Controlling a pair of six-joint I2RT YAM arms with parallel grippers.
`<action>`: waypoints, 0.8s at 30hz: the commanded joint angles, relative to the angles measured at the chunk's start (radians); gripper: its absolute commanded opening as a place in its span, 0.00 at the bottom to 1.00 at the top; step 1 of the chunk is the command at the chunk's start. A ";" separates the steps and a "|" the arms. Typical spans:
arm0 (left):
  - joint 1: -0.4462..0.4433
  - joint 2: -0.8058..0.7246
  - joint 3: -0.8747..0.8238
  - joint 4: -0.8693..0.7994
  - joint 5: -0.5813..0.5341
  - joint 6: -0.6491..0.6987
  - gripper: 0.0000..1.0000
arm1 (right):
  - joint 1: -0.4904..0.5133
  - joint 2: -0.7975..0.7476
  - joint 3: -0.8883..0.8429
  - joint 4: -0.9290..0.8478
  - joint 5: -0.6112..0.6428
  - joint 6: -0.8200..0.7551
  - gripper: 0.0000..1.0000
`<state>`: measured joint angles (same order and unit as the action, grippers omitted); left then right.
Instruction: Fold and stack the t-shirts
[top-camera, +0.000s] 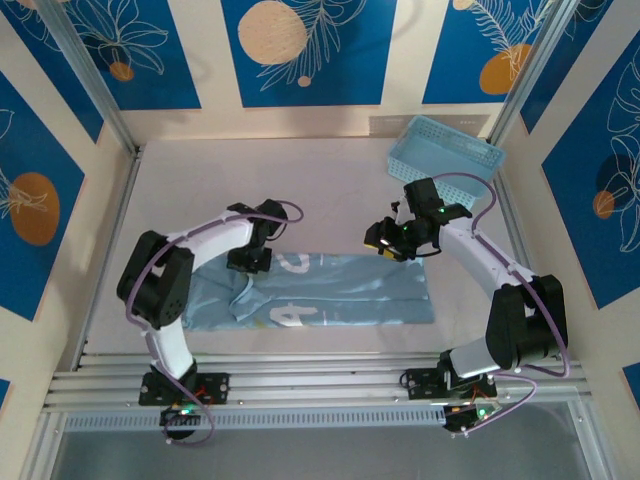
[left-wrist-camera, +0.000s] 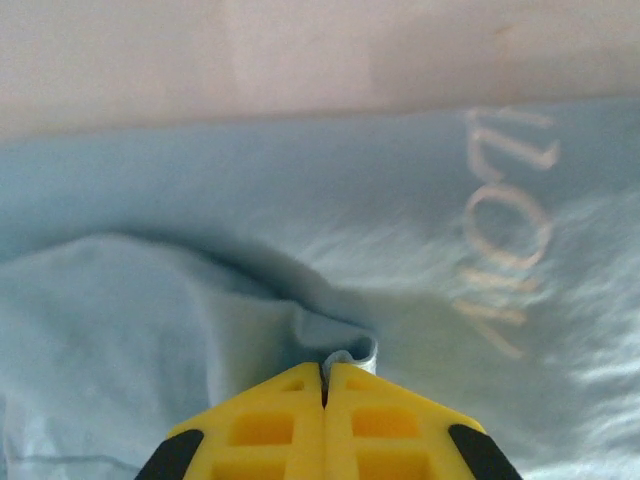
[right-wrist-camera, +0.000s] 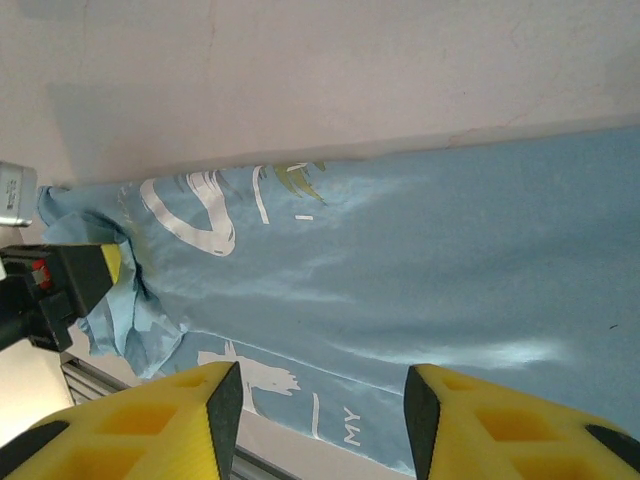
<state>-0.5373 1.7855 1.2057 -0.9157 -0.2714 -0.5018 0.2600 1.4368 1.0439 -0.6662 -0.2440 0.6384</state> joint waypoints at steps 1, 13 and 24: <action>0.020 -0.137 -0.067 -0.097 -0.037 -0.185 0.00 | 0.002 0.001 0.008 -0.021 -0.017 -0.004 0.49; 0.055 -0.645 -0.412 -0.313 0.003 -0.880 0.00 | -0.001 0.054 0.036 -0.044 -0.047 -0.034 0.47; 0.093 -1.004 -0.665 -0.285 0.148 -1.245 0.13 | -0.010 0.083 0.018 -0.082 -0.033 -0.035 0.46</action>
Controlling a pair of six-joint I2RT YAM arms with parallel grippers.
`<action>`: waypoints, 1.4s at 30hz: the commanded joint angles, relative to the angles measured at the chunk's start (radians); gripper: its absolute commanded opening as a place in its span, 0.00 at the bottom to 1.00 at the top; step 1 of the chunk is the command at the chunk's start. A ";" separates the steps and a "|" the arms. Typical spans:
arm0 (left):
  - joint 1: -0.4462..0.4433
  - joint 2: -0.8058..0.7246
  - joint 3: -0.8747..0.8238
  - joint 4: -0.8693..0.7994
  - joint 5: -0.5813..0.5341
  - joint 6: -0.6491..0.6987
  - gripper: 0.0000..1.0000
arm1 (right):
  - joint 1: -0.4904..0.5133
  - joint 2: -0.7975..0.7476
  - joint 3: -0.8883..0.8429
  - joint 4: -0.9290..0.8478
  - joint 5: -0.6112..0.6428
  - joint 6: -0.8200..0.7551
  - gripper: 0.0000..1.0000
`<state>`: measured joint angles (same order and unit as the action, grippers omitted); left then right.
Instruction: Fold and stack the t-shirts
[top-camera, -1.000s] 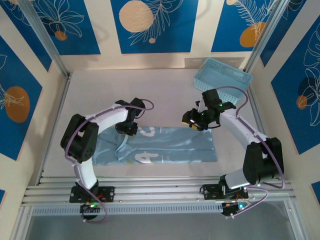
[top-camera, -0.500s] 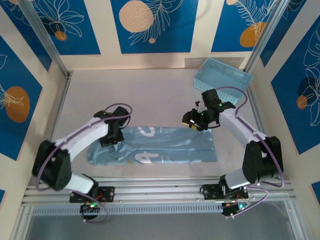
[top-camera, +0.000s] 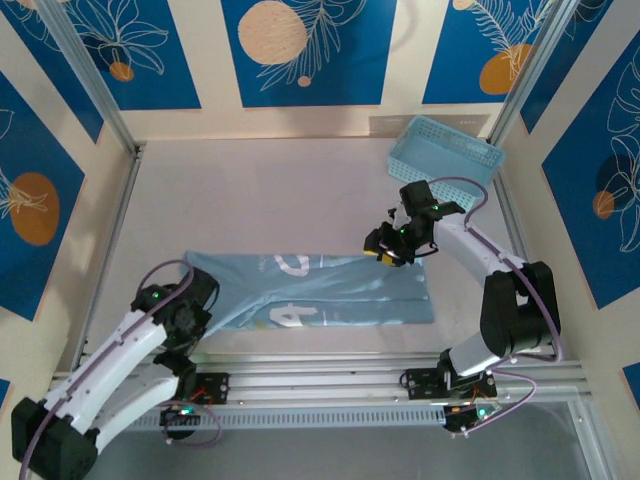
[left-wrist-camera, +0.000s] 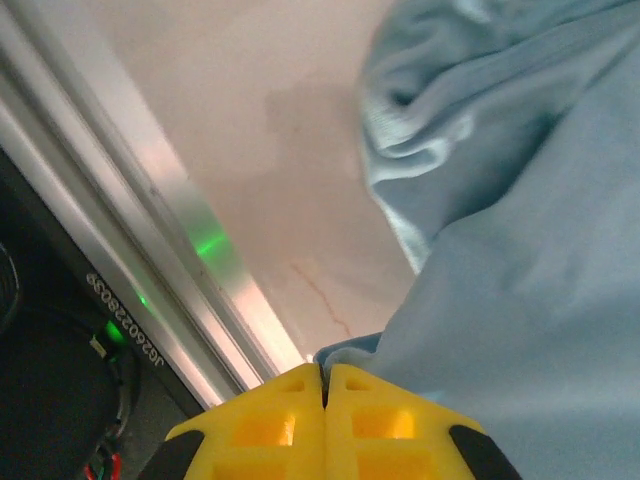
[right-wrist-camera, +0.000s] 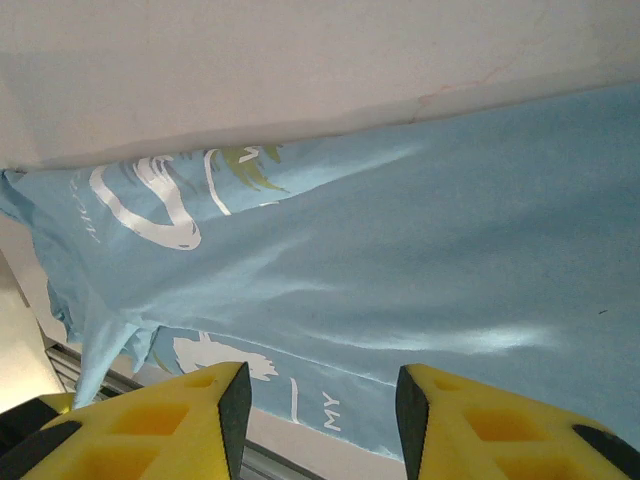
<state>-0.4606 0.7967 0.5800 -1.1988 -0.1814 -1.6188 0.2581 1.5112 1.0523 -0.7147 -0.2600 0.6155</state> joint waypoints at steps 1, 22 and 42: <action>0.022 -0.017 -0.040 -0.004 0.054 -0.119 0.25 | -0.008 0.008 0.008 -0.039 -0.011 -0.012 0.46; 0.589 0.740 0.429 0.492 0.253 1.028 0.50 | -0.215 0.113 -0.002 -0.006 -0.016 -0.007 0.46; 0.606 0.810 0.416 0.618 0.232 1.073 0.48 | -0.224 0.229 0.079 -0.034 0.021 -0.007 0.43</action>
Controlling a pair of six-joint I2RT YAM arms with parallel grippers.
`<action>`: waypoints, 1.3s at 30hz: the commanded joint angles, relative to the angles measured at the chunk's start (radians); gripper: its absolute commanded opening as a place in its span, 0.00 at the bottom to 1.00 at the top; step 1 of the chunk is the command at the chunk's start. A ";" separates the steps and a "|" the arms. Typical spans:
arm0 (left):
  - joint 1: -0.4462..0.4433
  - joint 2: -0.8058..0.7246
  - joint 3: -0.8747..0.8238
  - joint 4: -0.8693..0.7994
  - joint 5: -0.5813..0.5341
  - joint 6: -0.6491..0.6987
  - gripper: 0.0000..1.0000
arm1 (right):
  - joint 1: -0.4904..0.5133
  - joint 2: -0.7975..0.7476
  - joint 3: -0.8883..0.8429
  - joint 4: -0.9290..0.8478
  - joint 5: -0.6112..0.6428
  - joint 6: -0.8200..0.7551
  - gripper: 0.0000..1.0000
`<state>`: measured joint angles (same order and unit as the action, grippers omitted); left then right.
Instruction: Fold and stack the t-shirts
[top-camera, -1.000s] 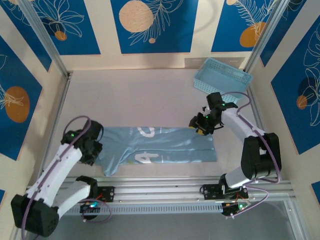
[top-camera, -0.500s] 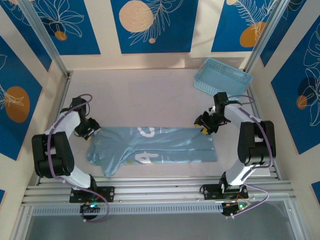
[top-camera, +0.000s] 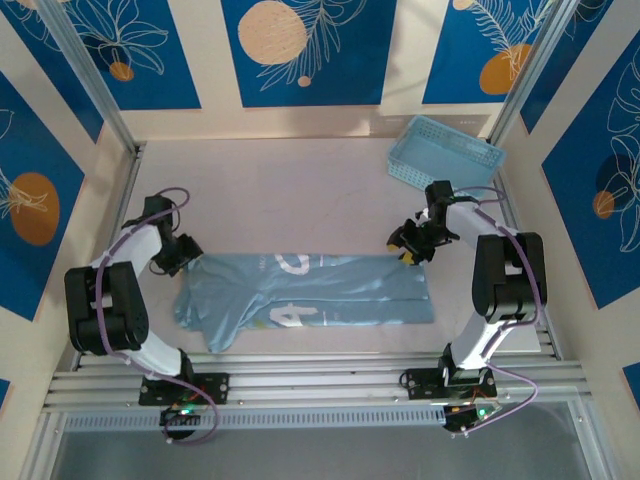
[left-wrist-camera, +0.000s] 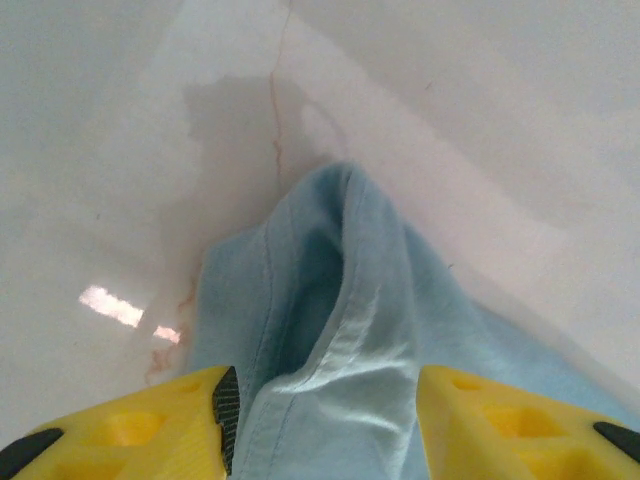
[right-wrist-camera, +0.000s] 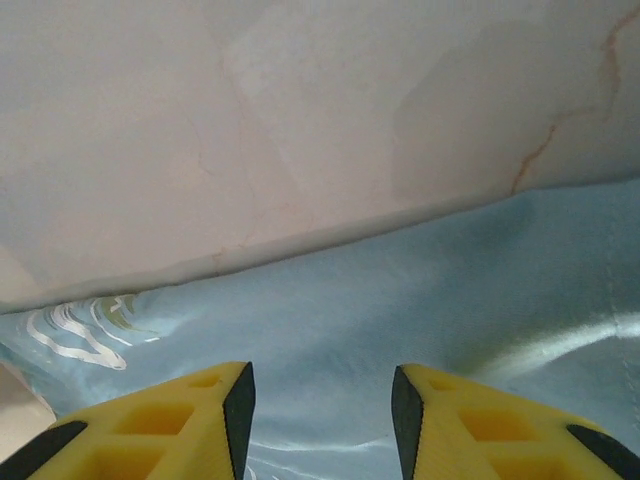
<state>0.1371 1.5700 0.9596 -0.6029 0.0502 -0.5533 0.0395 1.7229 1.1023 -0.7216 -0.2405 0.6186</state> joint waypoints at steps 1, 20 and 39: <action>0.007 0.050 0.040 0.026 -0.001 0.008 0.46 | -0.006 0.021 0.033 -0.033 0.012 -0.010 0.43; 0.039 0.159 0.099 -0.078 -0.148 -0.029 0.04 | -0.035 0.238 0.168 -0.157 0.181 0.038 0.25; -0.093 0.099 0.362 -0.190 -0.193 0.065 0.31 | 0.000 0.264 0.545 -0.194 0.190 -0.038 0.42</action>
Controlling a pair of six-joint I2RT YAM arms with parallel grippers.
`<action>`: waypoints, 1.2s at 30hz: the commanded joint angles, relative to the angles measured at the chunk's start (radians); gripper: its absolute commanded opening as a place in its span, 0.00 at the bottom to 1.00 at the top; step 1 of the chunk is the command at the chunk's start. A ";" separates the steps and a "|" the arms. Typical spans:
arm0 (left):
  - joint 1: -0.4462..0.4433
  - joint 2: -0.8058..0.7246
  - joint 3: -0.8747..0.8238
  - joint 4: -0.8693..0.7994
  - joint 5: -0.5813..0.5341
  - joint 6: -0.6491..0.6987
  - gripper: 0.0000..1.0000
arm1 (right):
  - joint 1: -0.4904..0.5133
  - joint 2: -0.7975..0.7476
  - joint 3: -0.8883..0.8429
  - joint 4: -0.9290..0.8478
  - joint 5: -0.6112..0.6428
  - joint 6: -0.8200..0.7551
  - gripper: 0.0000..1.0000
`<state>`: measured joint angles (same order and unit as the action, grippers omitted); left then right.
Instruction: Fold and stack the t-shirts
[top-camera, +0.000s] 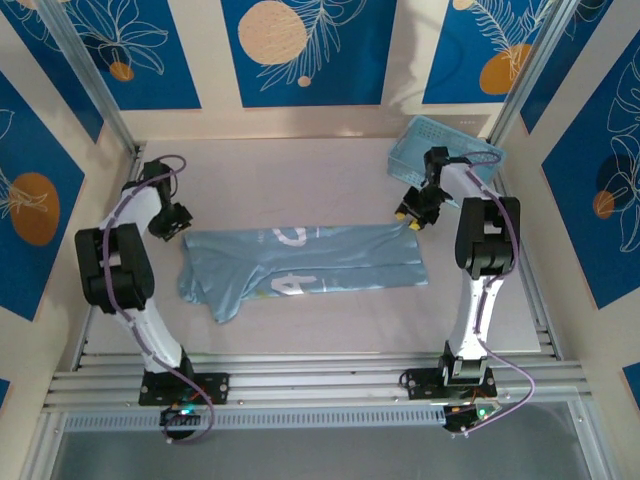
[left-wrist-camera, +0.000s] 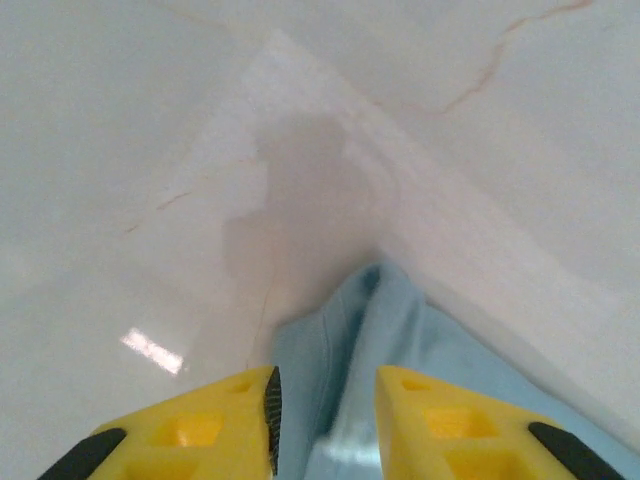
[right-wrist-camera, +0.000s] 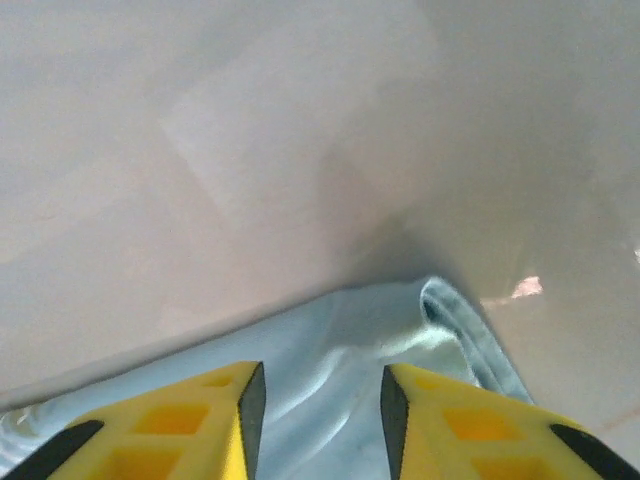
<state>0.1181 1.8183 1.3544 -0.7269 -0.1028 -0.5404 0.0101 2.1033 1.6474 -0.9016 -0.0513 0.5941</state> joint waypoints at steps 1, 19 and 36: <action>-0.115 -0.215 -0.080 -0.063 -0.024 0.069 0.30 | 0.043 -0.168 -0.038 0.008 -0.018 -0.006 0.43; -0.734 -0.341 -0.415 -0.133 -0.002 0.122 0.22 | 0.237 -0.687 -0.674 0.520 -0.600 0.187 0.47; -0.737 -0.206 -0.361 -0.152 -0.098 0.187 0.27 | 0.226 -0.686 -0.659 0.456 -0.556 0.156 0.47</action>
<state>-0.6136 1.6016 0.9646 -0.8394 -0.1551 -0.3813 0.2417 1.4296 0.9741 -0.4152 -0.5877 0.7589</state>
